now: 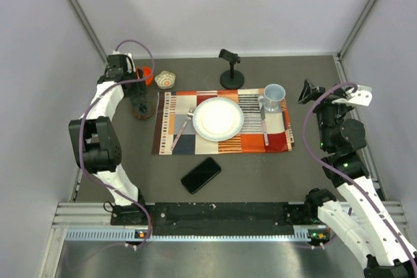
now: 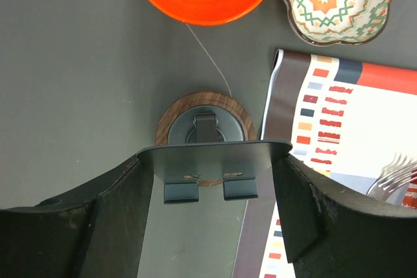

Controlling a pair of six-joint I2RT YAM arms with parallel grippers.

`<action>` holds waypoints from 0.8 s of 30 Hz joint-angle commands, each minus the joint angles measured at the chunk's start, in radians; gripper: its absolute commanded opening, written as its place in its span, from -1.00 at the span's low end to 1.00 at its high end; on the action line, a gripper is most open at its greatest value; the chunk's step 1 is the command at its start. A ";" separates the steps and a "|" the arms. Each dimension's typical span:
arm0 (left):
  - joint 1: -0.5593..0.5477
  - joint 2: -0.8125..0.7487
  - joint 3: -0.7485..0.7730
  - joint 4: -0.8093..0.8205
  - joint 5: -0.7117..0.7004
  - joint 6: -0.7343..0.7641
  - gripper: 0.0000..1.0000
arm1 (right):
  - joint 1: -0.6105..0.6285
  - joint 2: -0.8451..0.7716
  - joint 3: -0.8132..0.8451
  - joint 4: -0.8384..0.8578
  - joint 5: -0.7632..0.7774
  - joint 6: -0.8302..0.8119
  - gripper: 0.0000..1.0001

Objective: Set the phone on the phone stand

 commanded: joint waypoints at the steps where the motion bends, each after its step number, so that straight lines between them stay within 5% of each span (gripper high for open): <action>1: 0.021 -0.021 0.056 0.051 0.102 0.041 -1.00 | 0.023 0.010 -0.013 0.089 0.005 -0.039 0.98; 24: 0.022 0.069 0.082 0.017 0.092 0.166 -0.90 | 0.033 0.019 -0.040 0.127 -0.022 -0.052 0.98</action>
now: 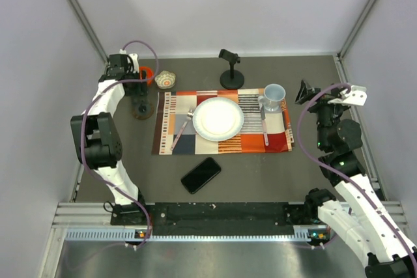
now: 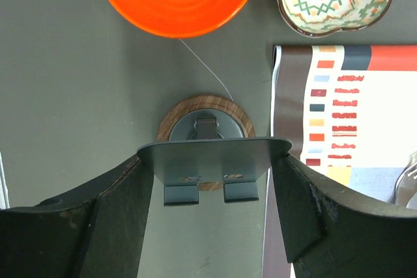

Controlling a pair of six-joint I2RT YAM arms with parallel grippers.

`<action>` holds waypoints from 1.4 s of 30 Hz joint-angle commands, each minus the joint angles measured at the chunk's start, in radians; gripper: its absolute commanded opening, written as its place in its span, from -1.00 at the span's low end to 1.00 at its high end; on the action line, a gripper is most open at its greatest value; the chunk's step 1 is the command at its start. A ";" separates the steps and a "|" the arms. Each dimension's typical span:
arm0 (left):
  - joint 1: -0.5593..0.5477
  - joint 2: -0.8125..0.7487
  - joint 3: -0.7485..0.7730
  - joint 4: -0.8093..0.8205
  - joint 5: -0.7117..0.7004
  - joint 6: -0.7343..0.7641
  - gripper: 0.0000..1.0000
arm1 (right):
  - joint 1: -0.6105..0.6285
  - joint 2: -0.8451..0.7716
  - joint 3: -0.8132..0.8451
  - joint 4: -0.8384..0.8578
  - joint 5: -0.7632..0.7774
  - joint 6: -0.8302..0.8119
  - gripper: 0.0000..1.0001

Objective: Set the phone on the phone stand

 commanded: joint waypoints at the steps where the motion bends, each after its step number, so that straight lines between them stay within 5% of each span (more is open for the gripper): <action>1: 0.001 0.024 0.065 0.014 0.006 0.007 -0.79 | 0.013 0.002 -0.001 0.047 -0.014 -0.007 0.98; 4: 0.001 0.015 0.061 0.013 -0.027 -0.011 -0.14 | 0.013 0.004 -0.005 0.050 -0.020 -0.004 0.98; 6: 0.001 -0.005 0.062 0.014 -0.053 -0.030 0.96 | 0.013 0.005 -0.008 0.056 -0.023 -0.004 0.98; 14: -0.023 -0.219 0.007 -0.010 -0.192 -0.128 0.97 | 0.017 0.000 -0.012 0.056 -0.026 -0.003 0.98; 17: -0.101 -0.379 -0.078 0.005 -0.215 -0.156 0.97 | 0.017 0.000 -0.011 0.053 -0.032 0.002 0.98; 20: -0.348 -0.466 -0.146 -0.018 -0.330 -0.099 0.96 | 0.017 0.007 -0.006 0.051 -0.040 0.008 0.98; 21: -0.463 -0.448 -0.136 -0.051 -0.347 -0.087 0.96 | 0.017 0.007 -0.006 0.050 -0.042 0.010 0.98; 26: -0.640 -0.327 -0.048 -0.393 -0.239 -0.102 0.97 | 0.017 0.004 0.000 0.037 -0.042 0.006 0.98; 32: -0.906 -0.281 -0.154 -0.522 -0.114 -0.024 0.97 | 0.017 0.007 -0.003 0.039 -0.039 0.005 0.98; 42: -1.030 -0.143 -0.209 -0.513 0.027 -0.183 0.97 | 0.017 0.004 -0.003 0.041 -0.045 0.006 0.98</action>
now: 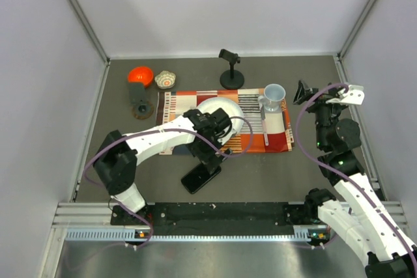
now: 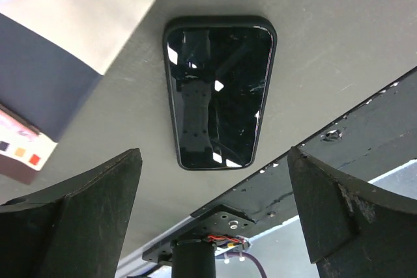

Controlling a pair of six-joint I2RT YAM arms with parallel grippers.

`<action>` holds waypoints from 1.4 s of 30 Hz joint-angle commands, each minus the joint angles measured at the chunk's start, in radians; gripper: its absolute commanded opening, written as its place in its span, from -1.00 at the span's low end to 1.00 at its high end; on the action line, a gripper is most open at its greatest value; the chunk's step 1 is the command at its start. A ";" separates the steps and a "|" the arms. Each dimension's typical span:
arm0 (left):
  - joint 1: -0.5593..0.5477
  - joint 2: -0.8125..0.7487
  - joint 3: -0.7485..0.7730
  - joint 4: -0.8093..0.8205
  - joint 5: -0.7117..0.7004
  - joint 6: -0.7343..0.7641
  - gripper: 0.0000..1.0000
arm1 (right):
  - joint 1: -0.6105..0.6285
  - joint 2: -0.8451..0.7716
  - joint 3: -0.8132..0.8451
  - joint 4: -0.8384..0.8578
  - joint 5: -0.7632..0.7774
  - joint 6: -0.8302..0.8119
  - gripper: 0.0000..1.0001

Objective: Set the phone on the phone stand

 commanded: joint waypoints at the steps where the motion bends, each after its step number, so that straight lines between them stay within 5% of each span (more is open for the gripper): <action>1: -0.029 0.021 -0.031 0.034 0.009 -0.096 0.98 | 0.015 -0.007 0.001 0.029 -0.012 0.003 0.98; 8: -0.049 0.087 -0.021 0.098 0.013 -0.182 0.98 | 0.015 -0.017 -0.003 0.031 -0.012 0.003 0.98; 42: -0.029 0.260 -0.025 0.057 0.025 0.035 0.98 | 0.015 -0.009 -0.013 0.041 -0.014 -0.002 0.98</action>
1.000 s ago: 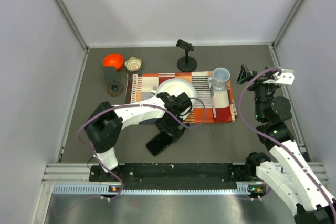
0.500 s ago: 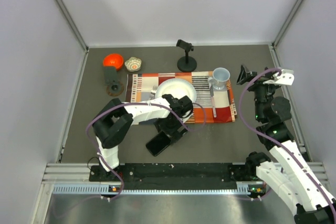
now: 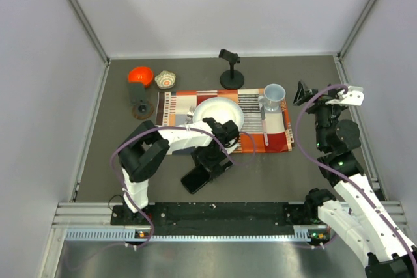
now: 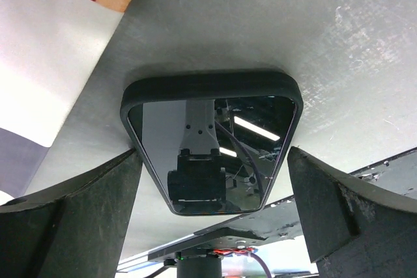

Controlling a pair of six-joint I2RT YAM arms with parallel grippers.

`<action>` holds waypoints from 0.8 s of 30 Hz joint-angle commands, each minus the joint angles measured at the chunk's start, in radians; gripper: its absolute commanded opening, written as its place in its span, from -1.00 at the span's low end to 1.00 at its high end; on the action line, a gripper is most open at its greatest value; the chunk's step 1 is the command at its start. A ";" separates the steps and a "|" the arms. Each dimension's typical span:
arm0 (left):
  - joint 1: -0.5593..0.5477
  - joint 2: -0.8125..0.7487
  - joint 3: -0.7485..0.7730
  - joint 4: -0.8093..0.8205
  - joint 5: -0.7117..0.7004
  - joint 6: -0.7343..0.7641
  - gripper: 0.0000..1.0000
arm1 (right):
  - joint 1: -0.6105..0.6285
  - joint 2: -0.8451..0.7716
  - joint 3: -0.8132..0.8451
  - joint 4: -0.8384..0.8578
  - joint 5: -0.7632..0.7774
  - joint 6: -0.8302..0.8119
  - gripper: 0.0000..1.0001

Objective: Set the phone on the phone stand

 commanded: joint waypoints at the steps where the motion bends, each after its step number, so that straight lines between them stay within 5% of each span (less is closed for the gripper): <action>1: 0.007 0.022 0.017 -0.017 0.022 0.034 0.98 | 0.015 -0.002 0.000 0.039 -0.014 0.000 0.98; 11: 0.004 0.047 0.022 -0.020 -0.029 0.017 0.80 | 0.015 -0.003 -0.004 0.047 -0.006 -0.004 0.98; 24: -0.002 0.044 -0.010 0.012 -0.043 0.023 0.95 | 0.016 -0.005 -0.010 0.054 -0.005 -0.006 0.98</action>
